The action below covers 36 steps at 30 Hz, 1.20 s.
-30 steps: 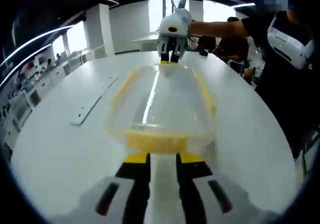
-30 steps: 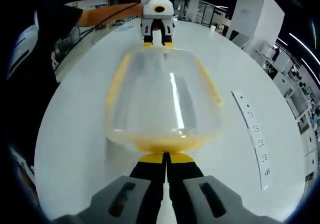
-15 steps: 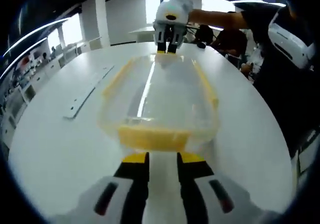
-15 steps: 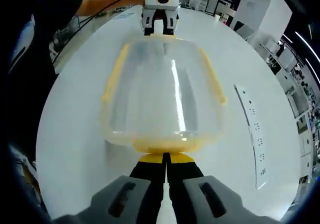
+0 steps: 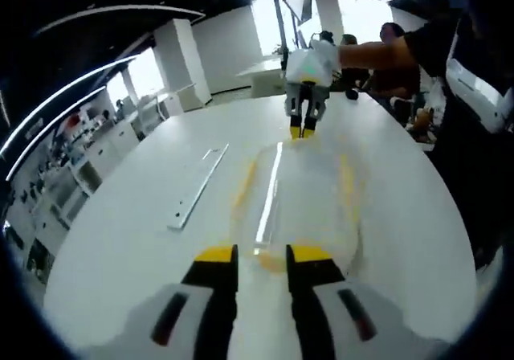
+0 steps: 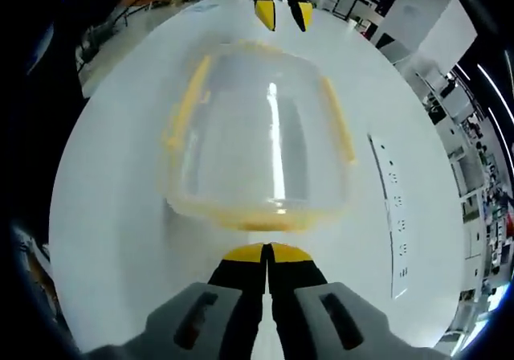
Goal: Snap each plastic latch of the storage box into its locked position after aligning the lid with the box until every specified latch is closed and the lid sits flush.
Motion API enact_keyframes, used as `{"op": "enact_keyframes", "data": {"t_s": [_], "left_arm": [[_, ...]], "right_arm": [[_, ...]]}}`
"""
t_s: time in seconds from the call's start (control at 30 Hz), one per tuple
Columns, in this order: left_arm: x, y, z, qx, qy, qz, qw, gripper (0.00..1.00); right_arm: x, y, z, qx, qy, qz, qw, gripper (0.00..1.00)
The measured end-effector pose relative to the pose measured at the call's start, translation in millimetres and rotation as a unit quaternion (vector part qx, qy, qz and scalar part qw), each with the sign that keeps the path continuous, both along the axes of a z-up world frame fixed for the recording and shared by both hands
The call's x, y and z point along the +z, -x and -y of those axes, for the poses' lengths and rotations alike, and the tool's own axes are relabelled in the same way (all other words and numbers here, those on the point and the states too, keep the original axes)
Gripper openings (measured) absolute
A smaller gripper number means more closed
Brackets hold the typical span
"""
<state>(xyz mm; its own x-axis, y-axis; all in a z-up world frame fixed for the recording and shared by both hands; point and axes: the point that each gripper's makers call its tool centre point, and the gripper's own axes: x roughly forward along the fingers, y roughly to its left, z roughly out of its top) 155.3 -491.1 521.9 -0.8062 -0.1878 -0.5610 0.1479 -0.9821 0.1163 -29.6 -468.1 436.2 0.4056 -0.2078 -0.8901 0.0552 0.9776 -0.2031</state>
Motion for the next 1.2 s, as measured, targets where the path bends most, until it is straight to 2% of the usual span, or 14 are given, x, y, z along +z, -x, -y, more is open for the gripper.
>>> {"op": "enact_keyframes", "data": {"t_s": [0.17,0.3,0.47,0.57,0.73,0.9,0.93,1.0,1.1,1.2], "left_arm": [[-14.6,36.6,-11,-0.038,-0.006,0.011,0.9992,0.23],[-24.5,53.1,-13,-0.052,-0.012,0.016,0.9984,0.23],[-24.8,66.0,-14,-0.060,-0.022,0.007,0.9979,0.23],[-30.3,68.4,-14,-0.065,-0.025,0.018,0.9974,0.23],[-35.2,72.4,-11,-0.056,-0.048,0.019,0.9971,0.21],[-36.4,74.9,-16,-0.061,-0.067,0.024,0.9956,0.13],[-36.6,75.7,-15,-0.058,-0.070,0.024,0.9956,0.11],[-38.4,75.0,-10,-0.027,-0.084,0.026,0.9957,0.00],[-39.9,76.1,-9,-0.016,-0.117,0.015,0.9928,0.00],[-41.2,76.0,-9,-0.015,-0.128,0.012,0.9916,0.00]], "right_arm": [[5.6,-6,-1,0.003,0.002,0.006,1.0000,0.00],[4.8,-6,-1,0.009,0.010,-0.016,0.9998,0.00],[2.6,-7,1,0.019,0.020,-0.049,0.9984,0.00],[1.0,-5,2,0.017,0.017,-0.050,0.9985,0.00],[-3.3,-5,4,0.016,0.014,-0.040,0.9990,0.00],[-4.0,-5,6,0.022,0.019,-0.036,0.9989,0.01],[-4.0,-5,6,0.022,0.020,-0.035,0.9989,0.01],[-3.8,-5,7,0.021,0.020,-0.032,0.9991,0.01],[-3.8,-5,6,0.022,0.020,-0.028,0.9992,0.02],[-1.6,-5,4,0.024,0.021,-0.027,0.9991,0.02]]}}
